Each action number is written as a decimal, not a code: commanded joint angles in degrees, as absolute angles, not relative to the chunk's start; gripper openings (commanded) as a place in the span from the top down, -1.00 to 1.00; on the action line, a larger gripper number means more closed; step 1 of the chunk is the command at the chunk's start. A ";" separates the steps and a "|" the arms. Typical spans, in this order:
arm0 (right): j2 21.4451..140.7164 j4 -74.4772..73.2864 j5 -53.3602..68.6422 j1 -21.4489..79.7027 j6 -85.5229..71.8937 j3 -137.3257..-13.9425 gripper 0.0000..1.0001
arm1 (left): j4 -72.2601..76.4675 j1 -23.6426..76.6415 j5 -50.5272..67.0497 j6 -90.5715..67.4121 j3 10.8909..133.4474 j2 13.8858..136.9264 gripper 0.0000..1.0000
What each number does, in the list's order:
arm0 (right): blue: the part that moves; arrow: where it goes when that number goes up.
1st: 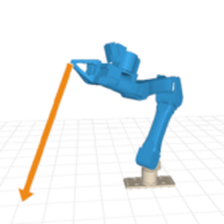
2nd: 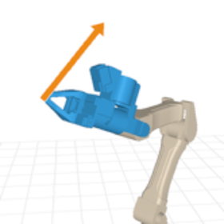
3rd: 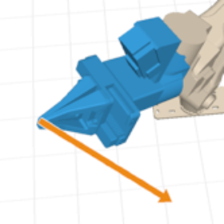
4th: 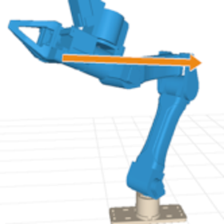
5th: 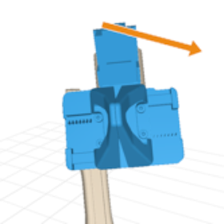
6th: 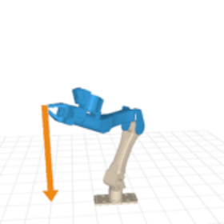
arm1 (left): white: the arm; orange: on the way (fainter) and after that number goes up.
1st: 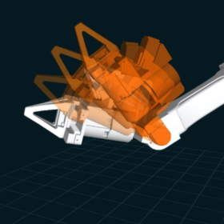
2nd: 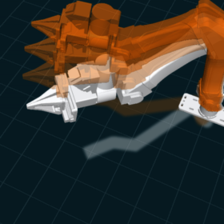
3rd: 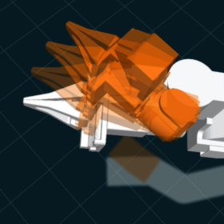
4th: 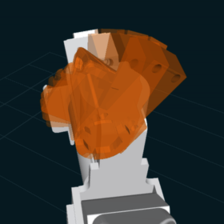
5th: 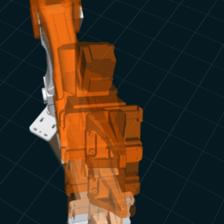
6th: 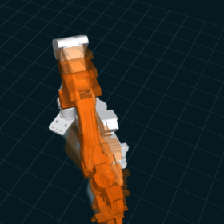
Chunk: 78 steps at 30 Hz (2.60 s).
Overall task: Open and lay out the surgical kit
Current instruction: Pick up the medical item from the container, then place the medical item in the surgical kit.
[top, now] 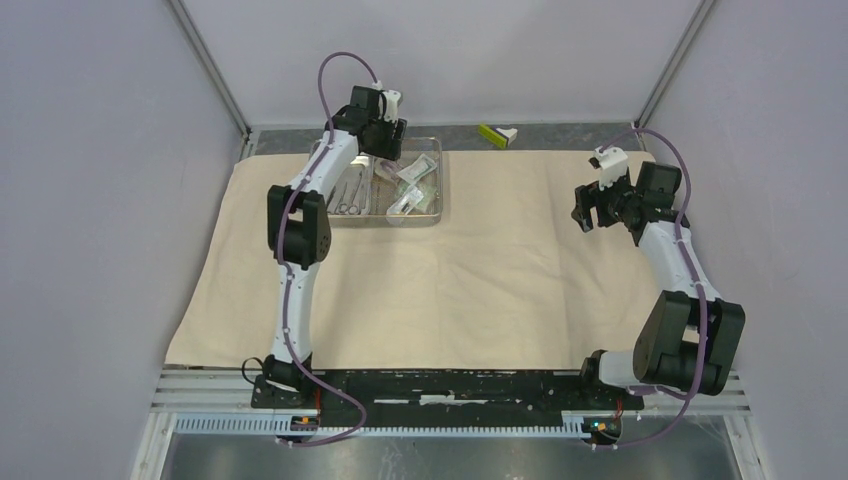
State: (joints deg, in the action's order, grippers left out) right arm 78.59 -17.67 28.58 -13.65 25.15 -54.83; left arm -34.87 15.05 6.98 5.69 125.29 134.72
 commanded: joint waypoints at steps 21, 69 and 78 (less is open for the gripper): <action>78.44 -16.71 31.07 -13.56 25.29 -54.23 -0.62 | -36.65 15.03 7.45 6.91 124.54 137.56 0.18; 69.74 -15.05 30.20 -29.40 14.78 -50.74 -0.64 | -30.01 54.62 28.59 8.59 119.90 126.68 0.95; 70.47 -13.85 31.82 -32.26 14.66 -49.13 -0.64 | -26.46 62.15 30.09 6.89 131.54 140.00 0.95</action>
State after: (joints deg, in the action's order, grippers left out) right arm 70.32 -16.36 30.81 -32.01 15.66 -49.23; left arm -30.70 60.64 28.67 6.70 126.19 136.33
